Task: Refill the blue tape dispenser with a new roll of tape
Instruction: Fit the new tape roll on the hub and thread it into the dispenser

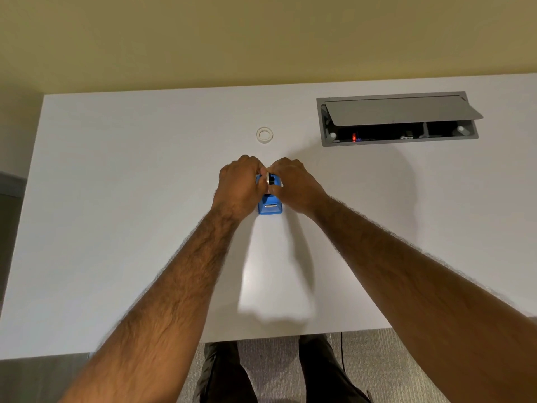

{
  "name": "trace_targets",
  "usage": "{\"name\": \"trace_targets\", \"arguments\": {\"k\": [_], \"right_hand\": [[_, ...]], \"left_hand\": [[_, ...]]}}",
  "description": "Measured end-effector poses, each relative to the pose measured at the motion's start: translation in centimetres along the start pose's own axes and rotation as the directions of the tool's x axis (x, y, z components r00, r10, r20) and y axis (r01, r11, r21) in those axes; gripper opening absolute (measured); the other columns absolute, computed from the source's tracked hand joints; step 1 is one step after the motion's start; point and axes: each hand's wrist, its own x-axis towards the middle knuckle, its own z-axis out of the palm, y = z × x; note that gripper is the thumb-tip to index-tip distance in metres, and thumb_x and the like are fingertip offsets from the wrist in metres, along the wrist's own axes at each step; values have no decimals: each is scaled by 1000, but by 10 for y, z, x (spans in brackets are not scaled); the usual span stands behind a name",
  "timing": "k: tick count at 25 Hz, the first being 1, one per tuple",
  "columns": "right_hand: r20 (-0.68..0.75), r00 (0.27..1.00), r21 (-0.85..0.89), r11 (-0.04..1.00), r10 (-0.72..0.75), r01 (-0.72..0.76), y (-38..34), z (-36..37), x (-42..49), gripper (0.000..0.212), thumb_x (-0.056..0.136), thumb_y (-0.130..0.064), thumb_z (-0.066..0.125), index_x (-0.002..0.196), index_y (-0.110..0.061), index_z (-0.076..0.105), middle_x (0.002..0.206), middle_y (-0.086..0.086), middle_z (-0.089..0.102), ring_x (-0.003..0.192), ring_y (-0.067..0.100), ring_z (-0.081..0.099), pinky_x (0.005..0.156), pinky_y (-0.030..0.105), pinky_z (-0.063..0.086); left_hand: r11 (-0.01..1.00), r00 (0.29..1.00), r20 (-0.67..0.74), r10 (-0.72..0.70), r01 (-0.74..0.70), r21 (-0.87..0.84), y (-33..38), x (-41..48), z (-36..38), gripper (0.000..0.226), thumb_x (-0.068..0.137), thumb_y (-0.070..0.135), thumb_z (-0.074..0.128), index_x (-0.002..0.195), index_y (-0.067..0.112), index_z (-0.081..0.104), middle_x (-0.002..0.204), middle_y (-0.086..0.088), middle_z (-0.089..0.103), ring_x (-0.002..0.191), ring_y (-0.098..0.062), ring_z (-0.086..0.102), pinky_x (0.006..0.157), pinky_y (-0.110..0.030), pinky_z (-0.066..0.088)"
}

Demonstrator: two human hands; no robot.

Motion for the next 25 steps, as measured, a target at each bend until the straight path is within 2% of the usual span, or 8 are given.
{"name": "trace_targets", "arguments": {"k": [5,8,11,13,15,17,21,25], "right_hand": [[-19,1000,21,1000,-9,10,-2,-5,-4,27,91,-36,58,107,-15,63,113,4,62,102,20,54,88,30,43],[-17,1000,38,999,0,1,-1,-5,-5,29,89,-37,61,110,-17,63,115,3,62,105,20,53,87,27,40],[-7,1000,42,999,3,-3,0,-5,-5,31,88,-38,62,110,-15,62,116,2,61,106,20,53,88,27,38],[-7,1000,29,1000,-3,3,-1,-6,-5,34,89,-37,62,114,-13,61,119,4,60,107,21,53,89,28,39],[0,1000,12,1000,-13,13,-4,-9,-6,38,89,-35,62,120,-12,59,122,6,58,111,22,52,92,32,43],[25,999,-21,999,-31,32,-5,-11,-6,46,86,-33,66,126,-13,54,125,6,57,112,23,52,94,37,47],[-23,998,-40,997,-65,64,-8,-10,-4,33,81,-24,68,108,-19,50,103,3,60,88,22,55,80,40,54],[-4,999,21,999,-35,35,-4,-15,-4,29,81,-28,69,106,-18,58,106,2,62,96,20,55,85,31,47]], "left_hand": [[999,999,39,-28,29,-44,-1,-1,-3,9,91,20,58,95,16,65,99,-3,66,92,-23,61,91,-40,46],[996,997,44,-63,66,-67,2,-7,-1,22,92,26,50,92,12,66,94,-6,68,87,-24,62,85,-40,50],[997,1000,24,-11,13,-75,3,-14,3,25,85,23,48,85,9,68,86,-8,70,80,-26,64,82,-44,51],[999,999,-40,18,-20,-44,0,-20,6,15,87,15,55,84,10,69,85,-6,72,80,-28,65,90,-38,48],[999,994,-99,39,-42,-28,0,-23,7,14,88,12,57,83,13,70,85,-2,73,79,-23,65,101,-30,36],[999,991,-128,46,-46,3,1,-23,8,16,88,10,56,84,15,71,86,1,73,77,-19,62,109,-34,32],[998,997,-70,34,-30,48,1,-8,4,18,91,12,55,88,16,72,87,-1,73,80,-21,64,113,-39,31],[997,999,-27,45,-43,65,-2,-2,2,19,96,23,55,99,21,74,99,1,75,95,-19,66,116,-35,20]]}}
